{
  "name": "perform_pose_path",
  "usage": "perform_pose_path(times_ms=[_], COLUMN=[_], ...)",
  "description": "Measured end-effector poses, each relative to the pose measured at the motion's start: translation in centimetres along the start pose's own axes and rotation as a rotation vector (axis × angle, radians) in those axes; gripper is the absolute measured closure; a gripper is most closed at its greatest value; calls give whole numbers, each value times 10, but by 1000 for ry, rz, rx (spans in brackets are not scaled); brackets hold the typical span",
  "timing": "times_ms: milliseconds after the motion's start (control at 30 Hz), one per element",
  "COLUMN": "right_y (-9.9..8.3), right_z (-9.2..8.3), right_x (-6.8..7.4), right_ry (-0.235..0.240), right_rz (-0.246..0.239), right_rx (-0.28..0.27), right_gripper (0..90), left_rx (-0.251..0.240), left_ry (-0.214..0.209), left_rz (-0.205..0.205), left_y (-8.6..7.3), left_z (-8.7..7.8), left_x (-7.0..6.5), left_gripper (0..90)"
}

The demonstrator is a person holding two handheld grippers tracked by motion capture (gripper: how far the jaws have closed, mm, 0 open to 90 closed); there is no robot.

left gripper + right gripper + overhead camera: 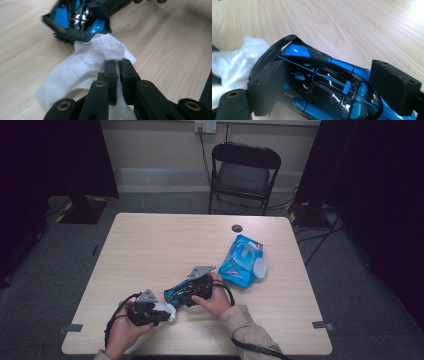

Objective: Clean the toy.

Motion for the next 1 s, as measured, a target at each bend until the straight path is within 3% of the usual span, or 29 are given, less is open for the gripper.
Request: perform_pose_path(times_ms=[333, 533, 1000], right_y=[1, 0, -3], right_z=[0, -2, -14], right_x=[3, 3, 0], right_ry=[-24, -51, -112], right_rz=[2, 5, 74], right_rx=[1, 8, 25], right_gripper=[125, 125, 145], left_rx=[-36, -42, -60], left_ry=[23, 27, 37], left_rz=[-47, -47, -65], left_y=[-4, -4, -4], left_z=[-15, -15, -19], left_x=[15, 18, 25], left_gripper=[851, 849, 846])
Point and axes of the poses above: each handheld gripper's, and its own axes: z roughly forward along the jaws, y roughly out of its top, x roughly to its left, the point moved 4 cm from there along z, roughly forward along the jaws, and after that the axes turned 2 degrees about -z, right-handed, at the moved point
